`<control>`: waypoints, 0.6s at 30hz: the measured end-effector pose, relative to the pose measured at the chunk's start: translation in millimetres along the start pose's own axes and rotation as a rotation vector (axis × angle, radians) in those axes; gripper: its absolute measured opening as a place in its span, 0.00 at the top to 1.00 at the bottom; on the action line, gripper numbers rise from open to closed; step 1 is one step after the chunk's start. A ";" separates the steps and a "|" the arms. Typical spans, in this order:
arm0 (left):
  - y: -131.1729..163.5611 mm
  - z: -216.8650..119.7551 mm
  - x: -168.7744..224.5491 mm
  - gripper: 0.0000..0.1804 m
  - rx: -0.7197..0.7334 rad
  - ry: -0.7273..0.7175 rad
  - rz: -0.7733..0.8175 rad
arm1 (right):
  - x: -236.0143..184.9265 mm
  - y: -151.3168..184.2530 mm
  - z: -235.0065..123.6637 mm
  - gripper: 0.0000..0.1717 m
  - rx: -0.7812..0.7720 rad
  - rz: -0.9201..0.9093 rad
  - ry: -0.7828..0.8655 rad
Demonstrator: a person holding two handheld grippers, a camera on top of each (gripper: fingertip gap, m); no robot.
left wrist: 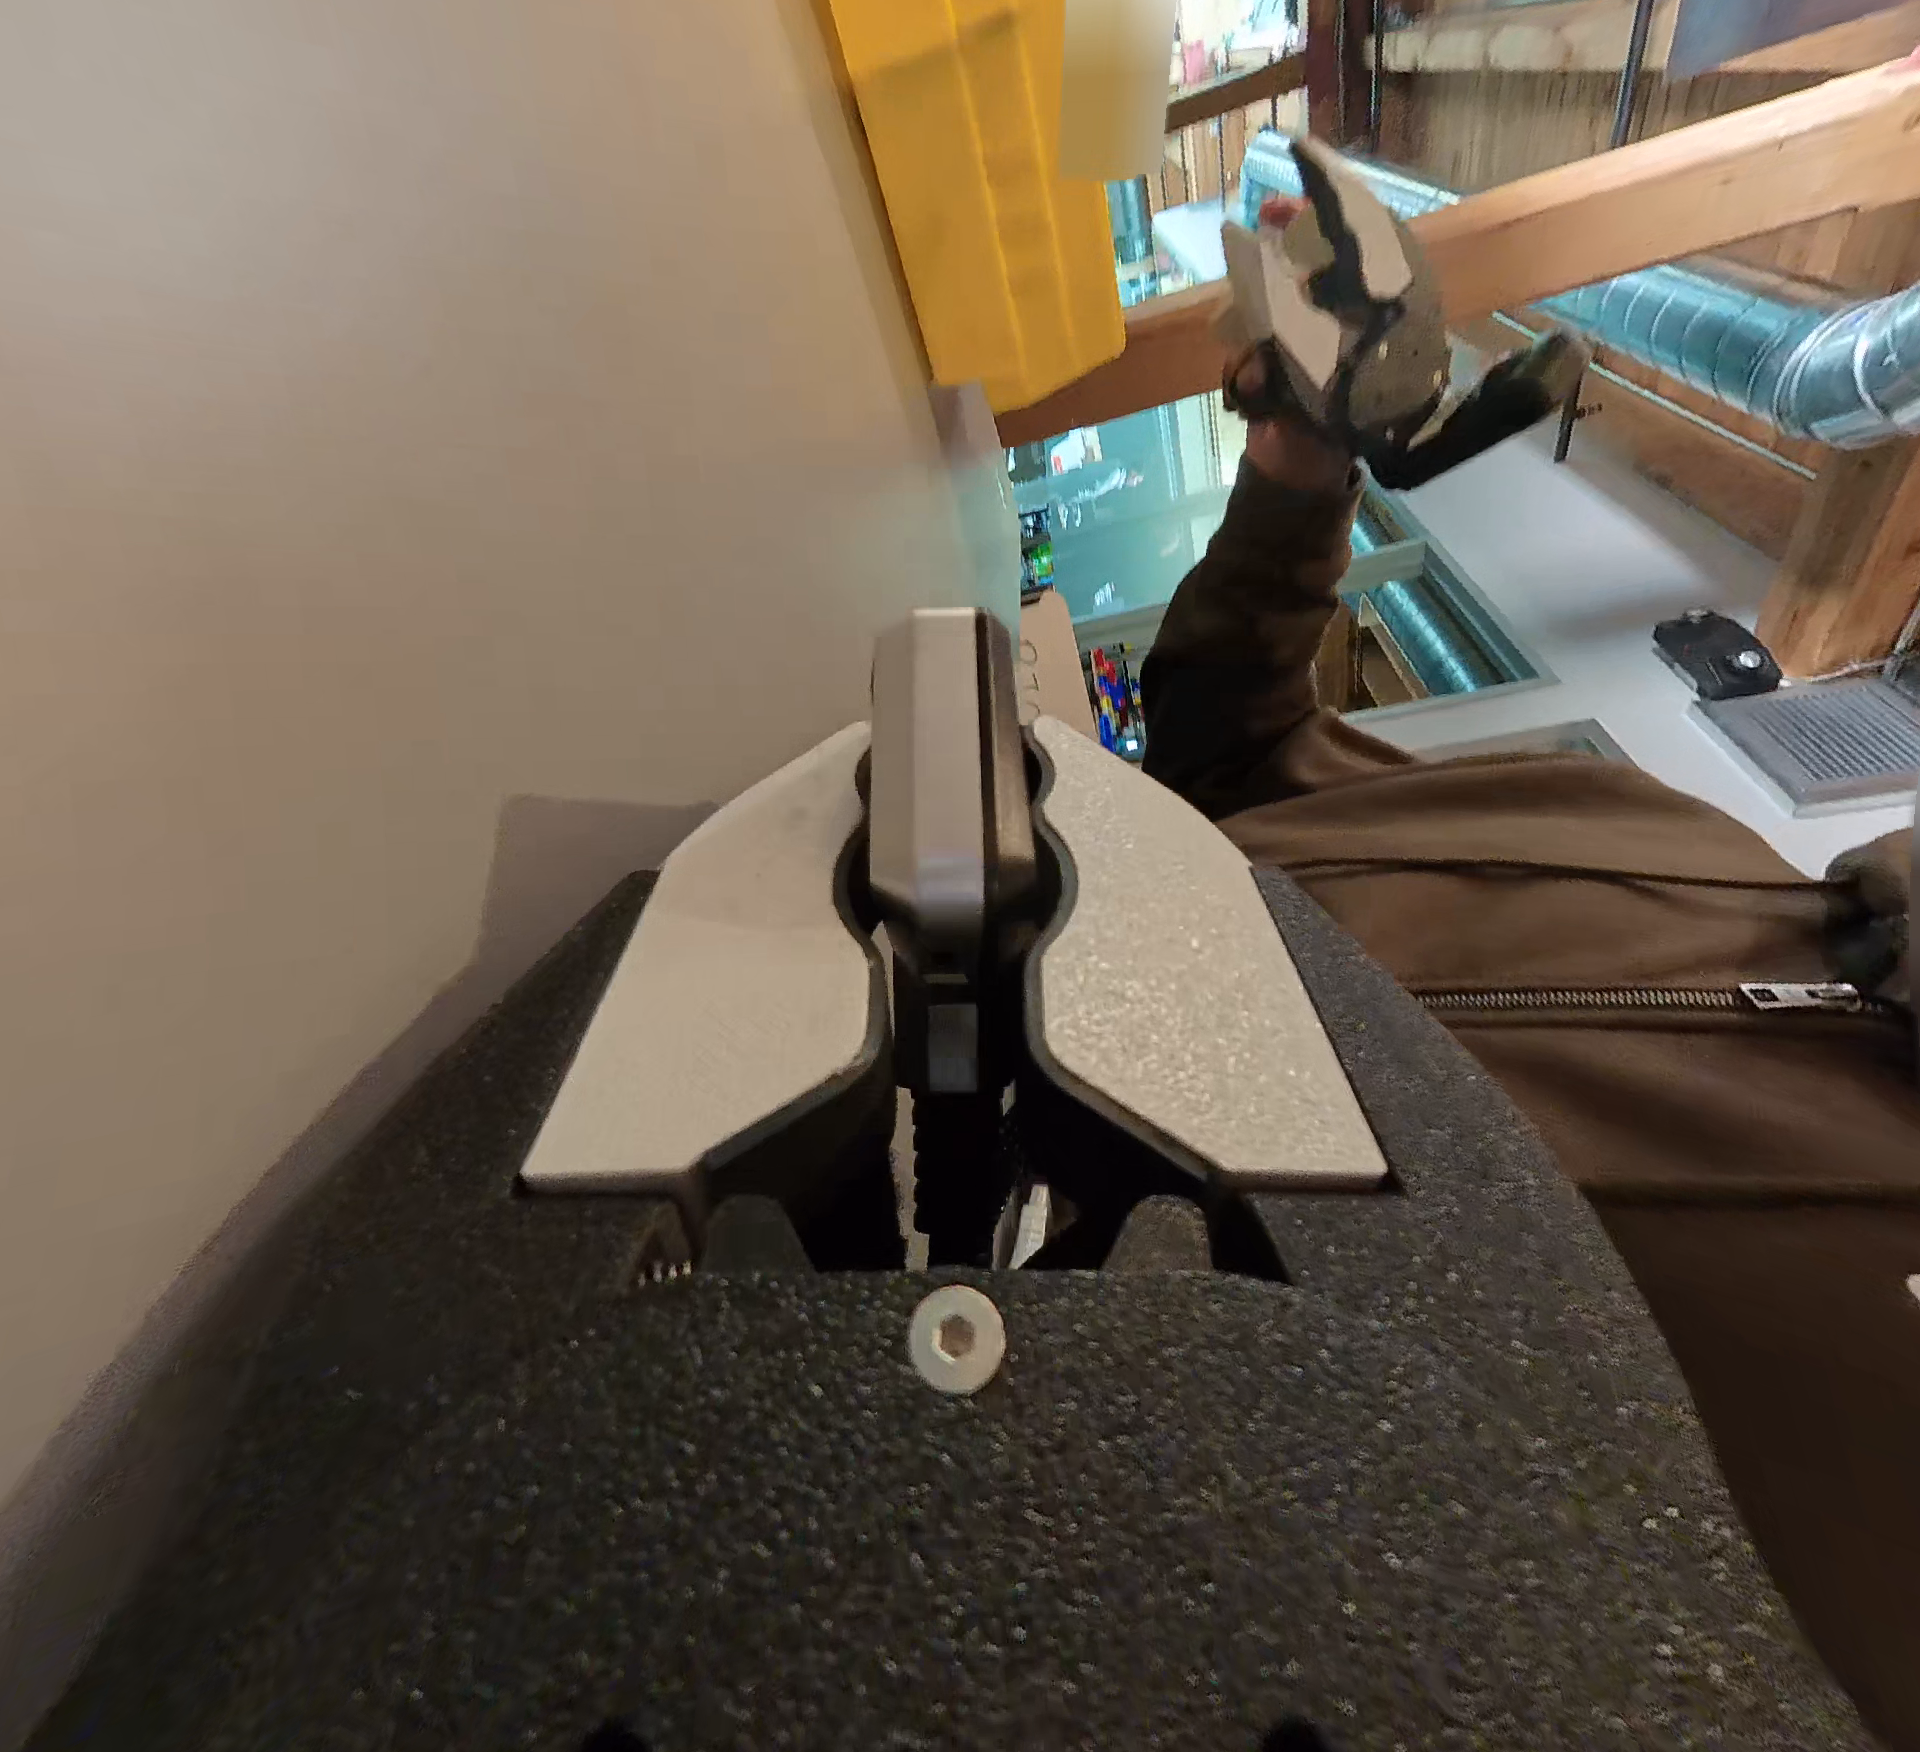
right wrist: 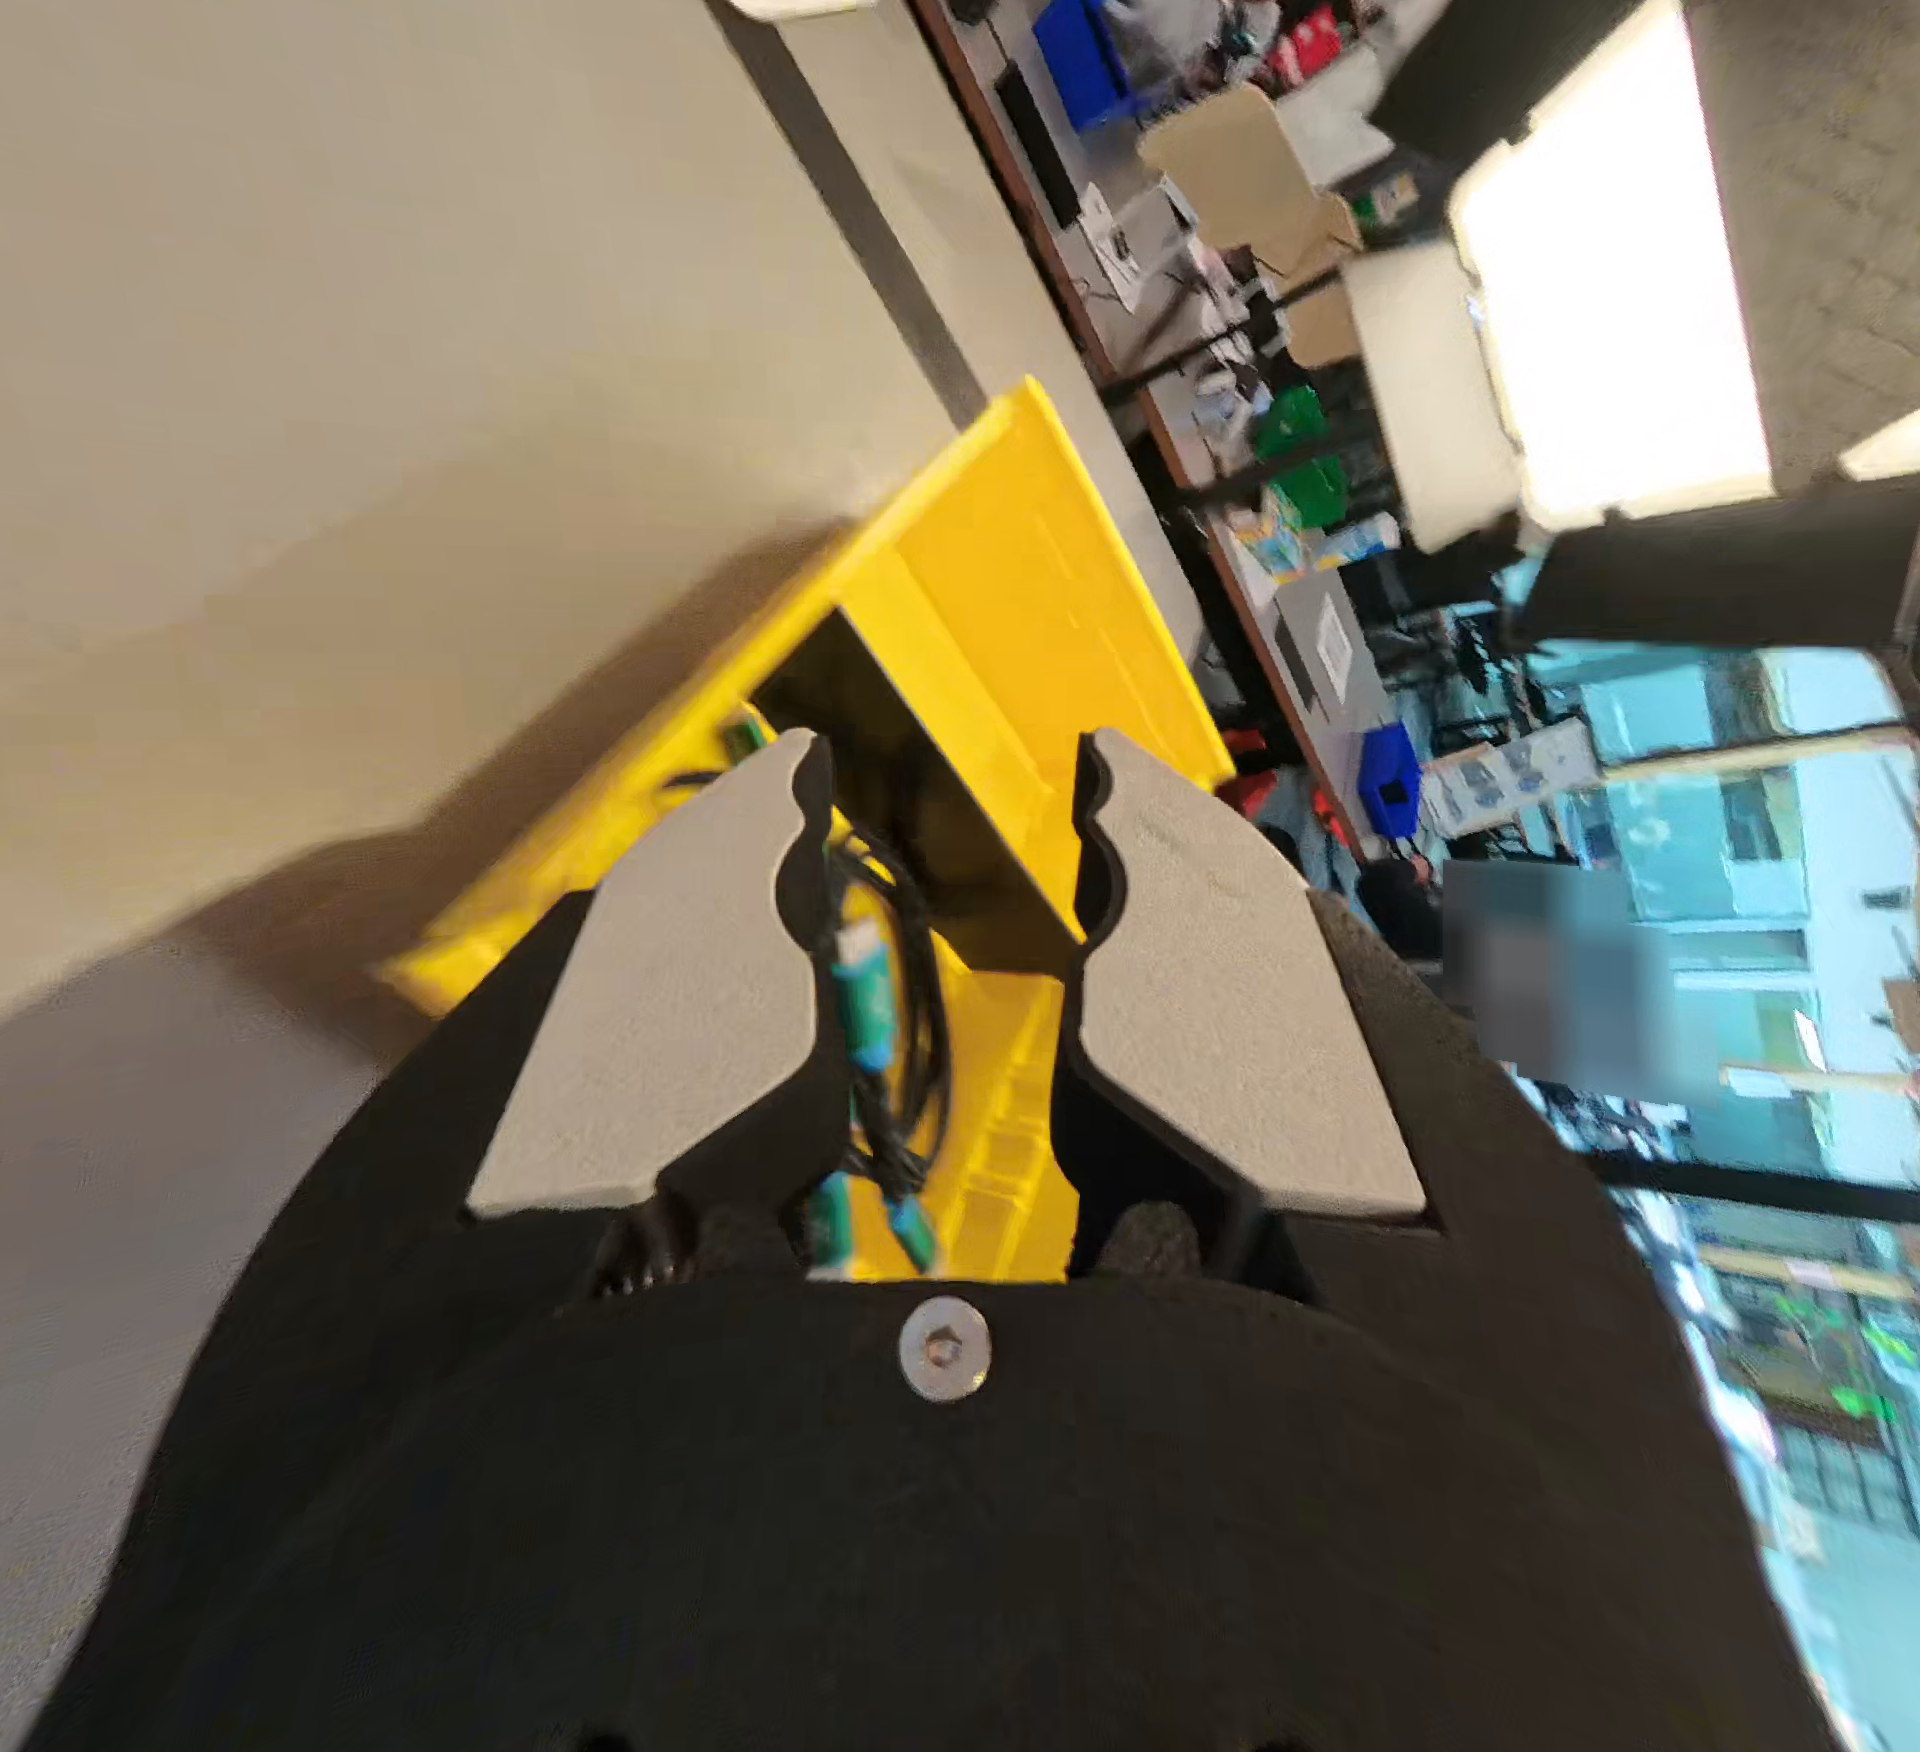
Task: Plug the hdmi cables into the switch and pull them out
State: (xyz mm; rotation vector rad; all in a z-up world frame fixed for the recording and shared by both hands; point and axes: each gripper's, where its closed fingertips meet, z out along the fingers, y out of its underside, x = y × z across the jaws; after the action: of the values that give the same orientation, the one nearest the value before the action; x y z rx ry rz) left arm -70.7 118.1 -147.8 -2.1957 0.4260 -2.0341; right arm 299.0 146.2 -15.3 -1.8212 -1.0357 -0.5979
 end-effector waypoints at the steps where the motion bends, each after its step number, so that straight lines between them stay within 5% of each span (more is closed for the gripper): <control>1: -5.8 0.3 0.6 0.87 0.032 -0.001 0.007 | -18.5 -13.9 0.8 0.74 0.026 -0.001 -0.048; 5: -20.6 10.8 1.2 0.87 0.105 -0.023 0.011 | -116.9 -78.4 9.8 0.72 0.186 -0.125 -0.232; 10: -28.6 25.1 -3.8 0.87 0.127 -0.043 0.001 | -232.1 -167.2 9.6 0.64 0.515 -0.442 -0.212; 15: -30.9 27.3 -15.3 0.87 0.125 -0.117 -0.008 | -290.2 -238.3 -12.1 0.53 0.759 -0.624 -0.162; 18: -28.8 31.1 -17.9 0.87 0.104 -0.151 0.006 | -311.3 -254.9 -9.5 0.48 0.777 -0.698 -0.228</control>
State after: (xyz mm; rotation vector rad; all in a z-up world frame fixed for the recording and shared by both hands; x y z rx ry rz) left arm -37.3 147.4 -159.9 -2.2617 0.3025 -1.8275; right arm -81.2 68.6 -122.1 -0.8356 -1.7771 -0.3006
